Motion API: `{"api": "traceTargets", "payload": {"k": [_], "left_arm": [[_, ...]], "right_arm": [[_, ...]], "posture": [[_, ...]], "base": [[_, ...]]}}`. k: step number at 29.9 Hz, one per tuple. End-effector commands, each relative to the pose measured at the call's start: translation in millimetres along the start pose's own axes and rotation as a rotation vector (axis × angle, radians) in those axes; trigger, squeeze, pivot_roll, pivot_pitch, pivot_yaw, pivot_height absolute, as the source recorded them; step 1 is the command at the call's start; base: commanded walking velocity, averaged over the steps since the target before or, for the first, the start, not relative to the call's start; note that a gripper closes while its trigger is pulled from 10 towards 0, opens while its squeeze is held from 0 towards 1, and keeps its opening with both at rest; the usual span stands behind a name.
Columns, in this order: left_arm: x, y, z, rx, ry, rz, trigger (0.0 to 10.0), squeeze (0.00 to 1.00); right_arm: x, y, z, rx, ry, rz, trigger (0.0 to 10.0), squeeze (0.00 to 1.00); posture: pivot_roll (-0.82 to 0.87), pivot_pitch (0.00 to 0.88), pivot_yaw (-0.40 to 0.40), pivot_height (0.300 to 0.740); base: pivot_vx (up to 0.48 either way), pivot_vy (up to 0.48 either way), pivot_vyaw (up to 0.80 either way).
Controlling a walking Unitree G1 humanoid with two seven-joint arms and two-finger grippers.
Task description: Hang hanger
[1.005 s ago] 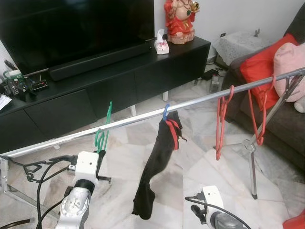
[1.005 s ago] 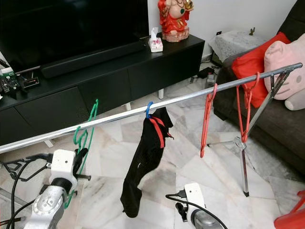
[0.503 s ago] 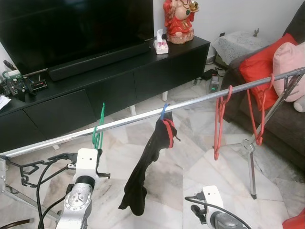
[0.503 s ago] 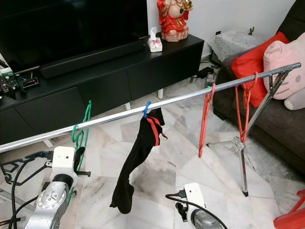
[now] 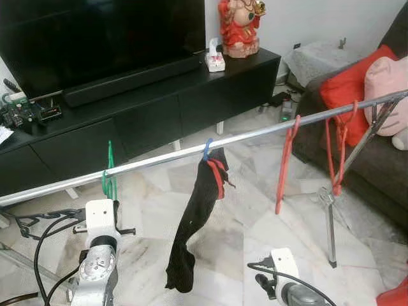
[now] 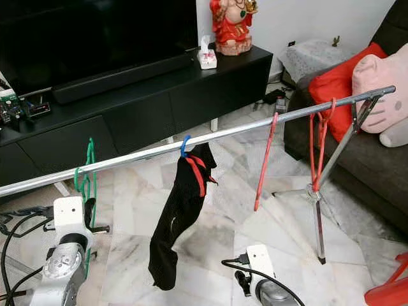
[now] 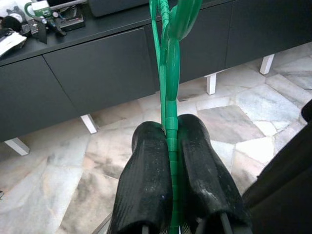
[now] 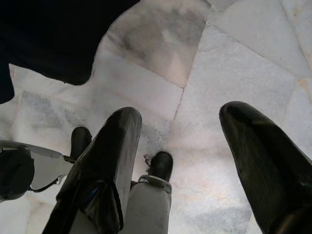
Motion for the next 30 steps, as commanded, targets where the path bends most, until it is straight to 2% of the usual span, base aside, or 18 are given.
{"api": "traceTargets", "payload": {"k": [1,5,6,9,13,27,29,30], "left_arm": [[-3,2.7,6.1,0.024,-0.015,0.032,10.0,0.0],[-8,1.5,-3.0,-0.042,0.007,0.055,10.0,0.0],[-12,0.0,-9.4,-0.09,0.029,0.079,10.0,0.0],[-17,-1.7,-13.8,-0.114,0.045,0.106,10.0,0.0],[-22,-1.4,-14.8,-0.118,0.07,0.144,10.0,0.0],[-19,-1.3,-15.3,-0.127,0.056,0.123,10.0,0.0],[-2,-5.9,-18.3,-0.169,0.04,0.005,10.0,0.0],[8,-10.9,-20.6,-0.218,0.062,-0.072,10.0,0.0]], "right_arm": [[2,0.5,1.3,0.006,-0.009,0.006,10.0,0.0],[2,0.5,1.0,0.005,-0.009,0.006,10.0,0.0],[2,0.5,1.0,0.005,-0.009,0.006,10.0,0.0],[1,0.5,1.1,0.005,-0.008,0.007,10.0,0.0],[1,0.5,1.3,0.005,-0.008,0.008,10.0,0.0],[1,0.5,1.5,0.007,-0.009,0.006,10.0,0.0],[1,0.5,1.4,0.006,-0.009,0.005,10.0,0.0],[1,0.5,1.4,0.006,-0.009,0.004,10.0,0.0]], "posture": [[-0.06,0.0,0.031,0.732],[-0.06,0.0,0.032,0.732],[-0.06,0.0,0.032,0.732],[-0.06,0.0,0.033,0.732],[-0.06,0.0,0.032,0.732],[-0.06,0.0,0.033,0.732],[-0.06,0.0,0.033,0.732],[-0.06,0.0,0.033,0.732]], "base": [[0.0,0.0,0.0],[0.0,0.0,0.0],[0.0,0.0,0.0],[0.0,0.0,0.0],[0.0,0.0,0.0],[0.0,0.0,0.0],[0.0,0.0,0.0],[0.0,0.0,0.0]]}}
Point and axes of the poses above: a point about 5 cm out from each wrist's last joint towards the gripper, its own y axis pointing out of the wrist towards the gripper, its own x axis along the axis of the wrist's last joint, z = x × y, the point moved 2 cm from there along y, pointing out of the wrist towards the gripper, and after that the axes turned 5 degrees about y, right-handed, at the moved point
